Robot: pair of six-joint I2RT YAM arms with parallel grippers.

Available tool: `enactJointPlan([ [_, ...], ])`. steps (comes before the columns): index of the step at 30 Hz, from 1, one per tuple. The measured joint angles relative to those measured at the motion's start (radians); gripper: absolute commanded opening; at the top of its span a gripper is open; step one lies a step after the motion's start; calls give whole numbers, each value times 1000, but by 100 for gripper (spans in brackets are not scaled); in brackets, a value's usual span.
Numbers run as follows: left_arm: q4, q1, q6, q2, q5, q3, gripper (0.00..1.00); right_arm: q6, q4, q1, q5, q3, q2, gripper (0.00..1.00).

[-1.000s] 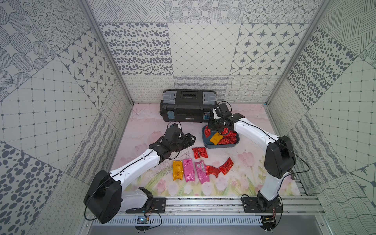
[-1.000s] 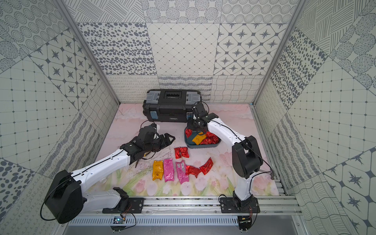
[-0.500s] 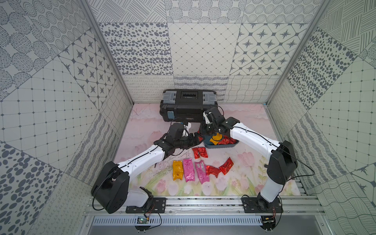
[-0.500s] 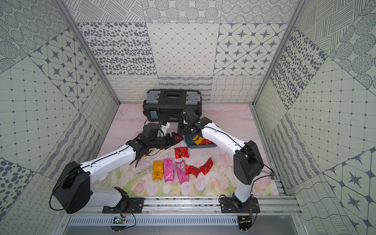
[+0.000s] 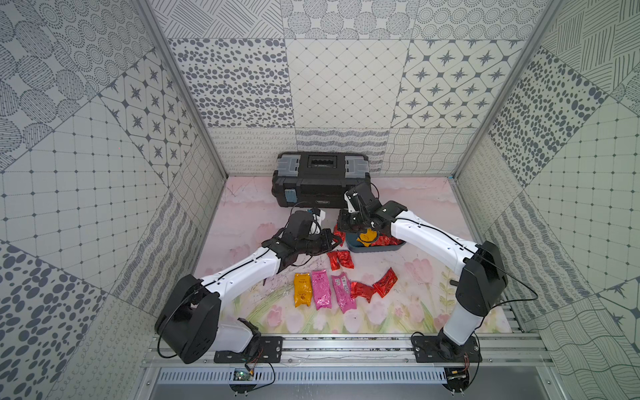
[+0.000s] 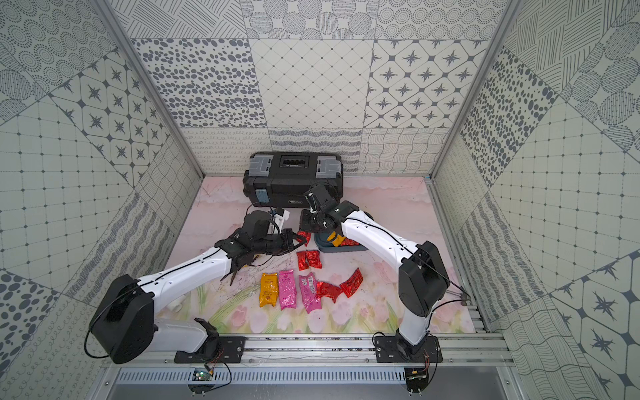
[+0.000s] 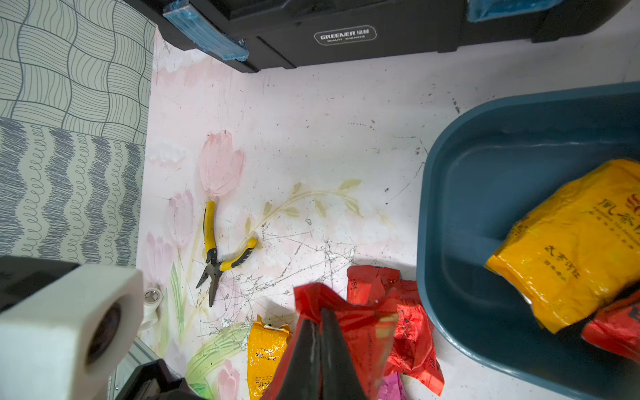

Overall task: Take the tea bags out of the storage box
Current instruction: Pick up the tea bag from the storage box, then place the tea bag at the center of the board.

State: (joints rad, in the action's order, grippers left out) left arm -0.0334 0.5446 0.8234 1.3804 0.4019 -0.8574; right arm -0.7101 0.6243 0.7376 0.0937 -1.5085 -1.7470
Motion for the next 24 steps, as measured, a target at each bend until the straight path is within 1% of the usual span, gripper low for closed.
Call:
enactJointPlan([
  [4, 0, 0, -5, -14, -6, 9, 0, 9, 1, -2, 3, 0, 0, 40],
  [7, -1, 0, -8, -27, -14, 19, 0, 14, 6, -16, 11, 1, 9, 48],
  [12, 10, -2, -7, -42, -40, 42, 0, 25, 3, -70, 15, 75, 97, 53],
  [18, 87, -21, -4, -31, -105, 63, 0, 30, 9, -187, 2, 254, 266, 54],
  [24, 161, -30, -6, 14, -158, 89, 0, 30, 17, -258, 2, 387, 355, 53],
])
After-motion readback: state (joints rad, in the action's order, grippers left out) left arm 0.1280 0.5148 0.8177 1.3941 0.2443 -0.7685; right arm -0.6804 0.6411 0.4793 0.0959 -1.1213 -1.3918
